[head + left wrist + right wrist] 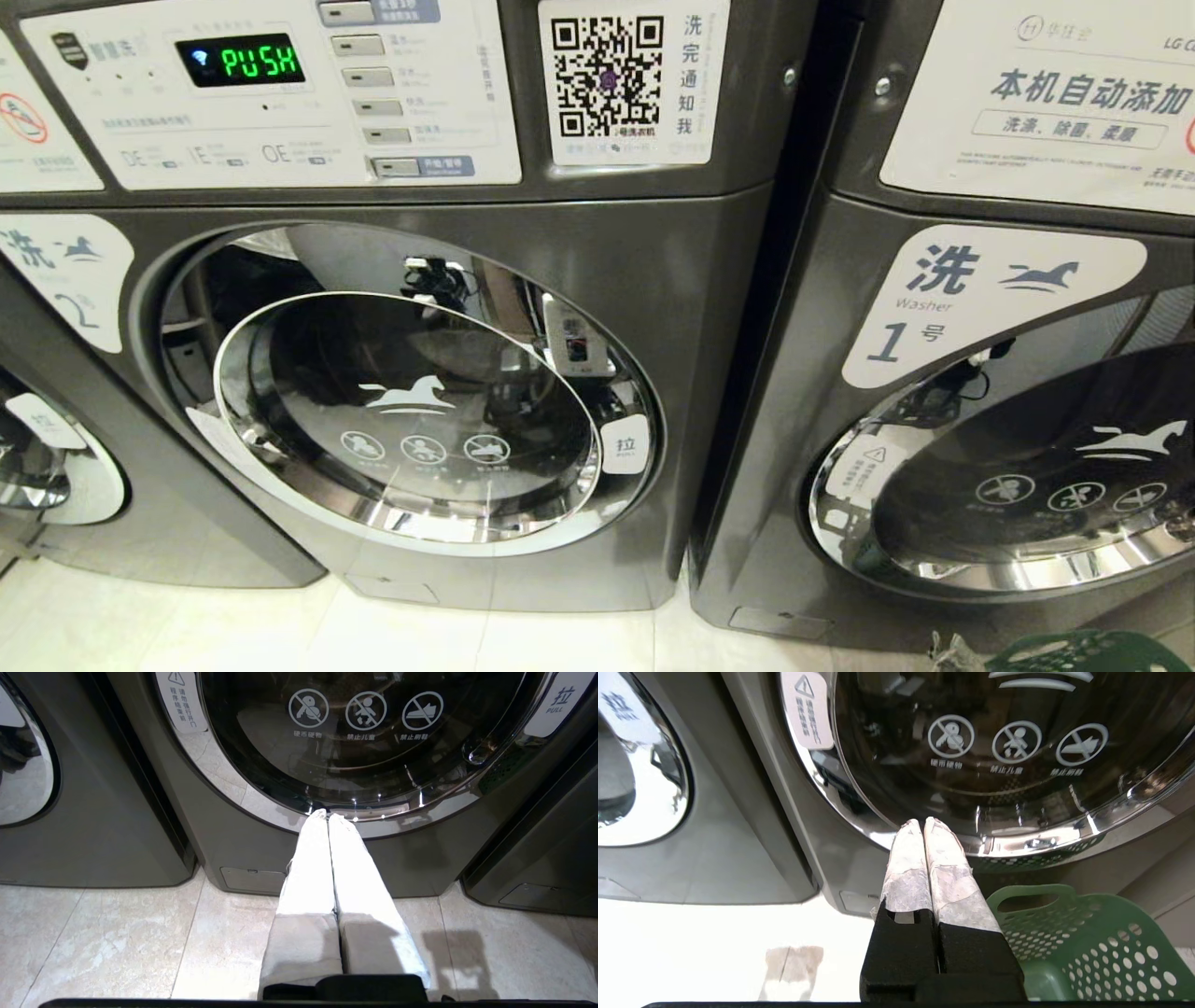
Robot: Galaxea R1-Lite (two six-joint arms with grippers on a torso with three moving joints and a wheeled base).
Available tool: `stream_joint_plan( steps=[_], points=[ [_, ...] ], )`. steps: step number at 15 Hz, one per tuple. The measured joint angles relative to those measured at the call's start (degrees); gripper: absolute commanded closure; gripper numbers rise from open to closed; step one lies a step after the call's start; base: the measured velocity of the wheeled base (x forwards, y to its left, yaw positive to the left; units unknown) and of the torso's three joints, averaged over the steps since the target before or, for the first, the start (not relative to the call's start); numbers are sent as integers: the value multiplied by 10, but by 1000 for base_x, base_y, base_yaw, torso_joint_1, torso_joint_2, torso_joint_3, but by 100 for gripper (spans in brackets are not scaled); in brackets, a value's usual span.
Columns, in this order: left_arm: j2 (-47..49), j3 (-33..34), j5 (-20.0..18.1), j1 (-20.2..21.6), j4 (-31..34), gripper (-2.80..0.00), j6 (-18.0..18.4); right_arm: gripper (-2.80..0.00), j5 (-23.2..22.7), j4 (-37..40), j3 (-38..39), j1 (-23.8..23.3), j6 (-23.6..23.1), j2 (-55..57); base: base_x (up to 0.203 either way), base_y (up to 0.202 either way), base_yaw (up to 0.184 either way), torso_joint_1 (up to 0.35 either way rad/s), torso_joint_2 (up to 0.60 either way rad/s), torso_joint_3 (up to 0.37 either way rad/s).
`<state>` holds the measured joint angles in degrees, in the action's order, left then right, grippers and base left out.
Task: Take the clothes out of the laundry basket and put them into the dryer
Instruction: Take the clothes out of the basket
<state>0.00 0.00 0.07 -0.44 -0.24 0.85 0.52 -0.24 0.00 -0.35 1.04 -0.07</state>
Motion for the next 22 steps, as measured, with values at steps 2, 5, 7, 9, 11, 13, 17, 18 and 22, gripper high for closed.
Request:
stream_joint_plan(
  steps=[2,5,7,9,11,13,17,18,22],
  points=[
    [0,0,0,0,0,0,-1,0,0,0,0,0,0,0,0,0,0,0,2,-203],
    [0,0,0,0,0,0,-1,0,0,0,0,0,0,0,0,0,0,1,1,-197],
    [0,0,0,0,0,0,-2,0,0,0,0,0,0,0,0,0,0,4,0,-203],
    [0,0,0,0,0,0,-4,0,0,0,0,0,0,0,0,0,0,1,3,-195],
    [0,0,0,0,0,0,-4,0,0,0,0,0,0,0,0,0,0,-1,1,-202],
    [0,0,0,0,0,0,-4,0,0,0,0,0,0,0,0,0,0,5,3,-193],
    [0,0,0,0,0,0,-4,0,0,0,0,0,0,0,0,0,0,4,2,-203],
    [0,0,0,0,0,0,-4,0,0,0,0,0,0,0,0,0,0,2,-2,-195],
    [0,0,0,0,0,0,-4,0,0,0,0,0,0,0,0,0,0,-2,73,13]
  ],
)
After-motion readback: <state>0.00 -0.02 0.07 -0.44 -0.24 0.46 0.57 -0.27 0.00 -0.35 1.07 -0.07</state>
